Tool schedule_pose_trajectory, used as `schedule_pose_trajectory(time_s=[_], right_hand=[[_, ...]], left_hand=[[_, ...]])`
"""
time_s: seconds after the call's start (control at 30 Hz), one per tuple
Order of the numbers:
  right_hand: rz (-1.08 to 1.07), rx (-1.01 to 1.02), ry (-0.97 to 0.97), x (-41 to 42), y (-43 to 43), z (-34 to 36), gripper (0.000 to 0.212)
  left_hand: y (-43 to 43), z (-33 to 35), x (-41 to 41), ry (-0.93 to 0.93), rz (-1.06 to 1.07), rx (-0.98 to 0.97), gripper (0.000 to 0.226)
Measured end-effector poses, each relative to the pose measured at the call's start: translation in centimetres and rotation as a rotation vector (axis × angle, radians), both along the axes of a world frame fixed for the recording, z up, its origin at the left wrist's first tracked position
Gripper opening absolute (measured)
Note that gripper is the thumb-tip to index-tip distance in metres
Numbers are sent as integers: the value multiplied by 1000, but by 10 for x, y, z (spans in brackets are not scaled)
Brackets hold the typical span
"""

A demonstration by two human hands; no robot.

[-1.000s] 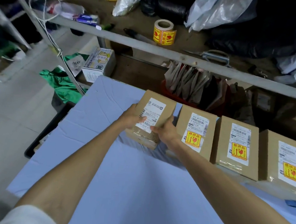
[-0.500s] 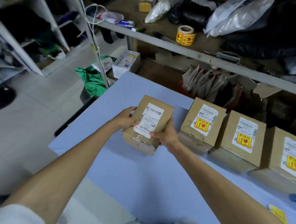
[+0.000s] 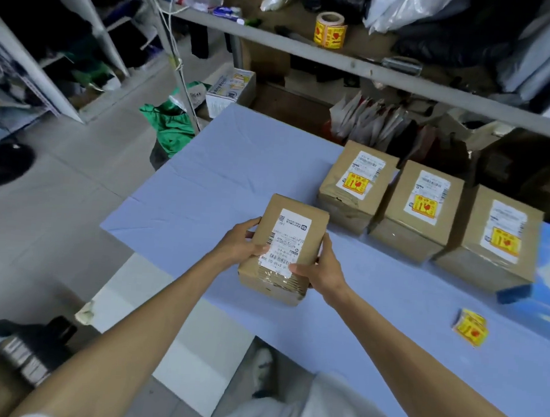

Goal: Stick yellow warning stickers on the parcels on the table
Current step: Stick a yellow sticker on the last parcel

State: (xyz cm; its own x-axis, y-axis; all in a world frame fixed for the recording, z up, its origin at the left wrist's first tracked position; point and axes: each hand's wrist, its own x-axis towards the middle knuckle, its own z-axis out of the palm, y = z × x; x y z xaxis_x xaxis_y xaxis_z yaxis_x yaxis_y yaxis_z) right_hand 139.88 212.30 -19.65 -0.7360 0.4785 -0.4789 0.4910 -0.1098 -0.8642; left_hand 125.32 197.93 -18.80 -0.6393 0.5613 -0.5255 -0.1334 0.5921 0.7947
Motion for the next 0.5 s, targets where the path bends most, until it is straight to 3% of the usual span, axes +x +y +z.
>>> schedule_pose_trajectory(time_s=[0.27,0.5], right_hand=[[-158,53,-58,99,59,1,83],[-300,120,-115,177,104,2,91]], left_hand=[[75,-15,77,11,-171,41,68],[142,-22,144,-14,-322,83,87]])
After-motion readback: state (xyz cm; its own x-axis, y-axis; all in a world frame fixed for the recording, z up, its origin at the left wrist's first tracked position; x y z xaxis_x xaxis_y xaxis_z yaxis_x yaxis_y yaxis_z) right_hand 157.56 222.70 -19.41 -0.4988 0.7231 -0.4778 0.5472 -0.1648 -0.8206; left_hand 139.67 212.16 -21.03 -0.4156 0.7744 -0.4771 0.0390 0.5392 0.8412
